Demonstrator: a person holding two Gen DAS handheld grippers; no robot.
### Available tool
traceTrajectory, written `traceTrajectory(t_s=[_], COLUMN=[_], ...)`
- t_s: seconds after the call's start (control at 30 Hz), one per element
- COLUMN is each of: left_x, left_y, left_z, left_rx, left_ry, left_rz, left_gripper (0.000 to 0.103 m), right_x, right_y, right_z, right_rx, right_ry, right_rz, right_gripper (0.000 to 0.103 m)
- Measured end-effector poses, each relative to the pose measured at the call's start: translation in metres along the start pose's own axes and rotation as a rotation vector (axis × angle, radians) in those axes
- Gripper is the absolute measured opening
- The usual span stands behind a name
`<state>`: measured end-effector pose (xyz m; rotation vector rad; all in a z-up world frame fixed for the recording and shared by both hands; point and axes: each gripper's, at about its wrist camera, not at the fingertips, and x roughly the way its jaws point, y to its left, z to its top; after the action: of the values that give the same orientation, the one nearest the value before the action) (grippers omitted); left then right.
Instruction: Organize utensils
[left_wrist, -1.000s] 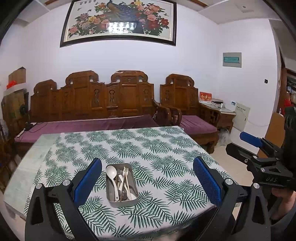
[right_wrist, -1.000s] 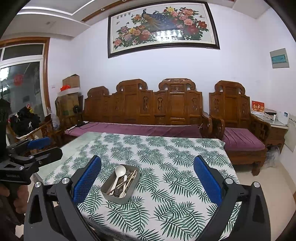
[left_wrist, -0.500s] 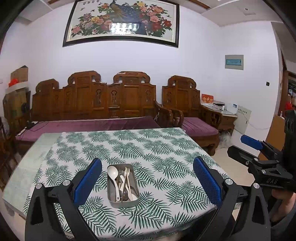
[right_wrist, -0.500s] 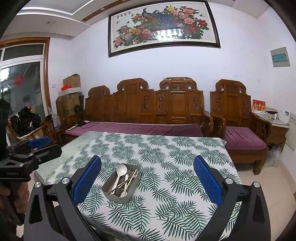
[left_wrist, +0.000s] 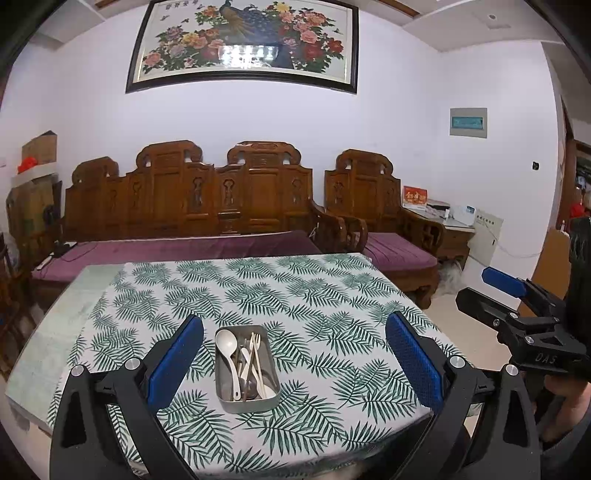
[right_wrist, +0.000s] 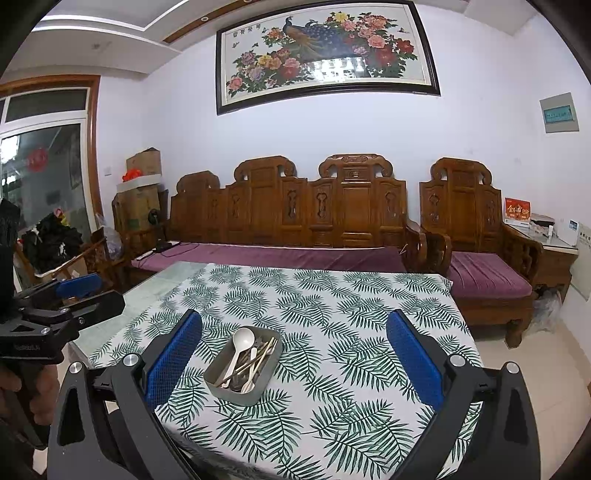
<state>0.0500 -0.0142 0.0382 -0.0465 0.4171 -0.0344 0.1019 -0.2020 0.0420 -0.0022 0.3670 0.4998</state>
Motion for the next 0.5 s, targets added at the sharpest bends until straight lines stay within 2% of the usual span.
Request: traceTrajectory(t_s=[0.5], left_x=[-0.0013], left_y=[-0.0009], left_z=[0.001], left_rx=[0.0], left_ry=[-0.006], left_rz=[0.002], left_gripper=[0.095], right_x=[0.0011], right_y=[0.0019], right_z=[-0.0007], right_rx=[0.001], right_ry=[-0.002], right_rz=[0.002], right_gripper=[0.1])
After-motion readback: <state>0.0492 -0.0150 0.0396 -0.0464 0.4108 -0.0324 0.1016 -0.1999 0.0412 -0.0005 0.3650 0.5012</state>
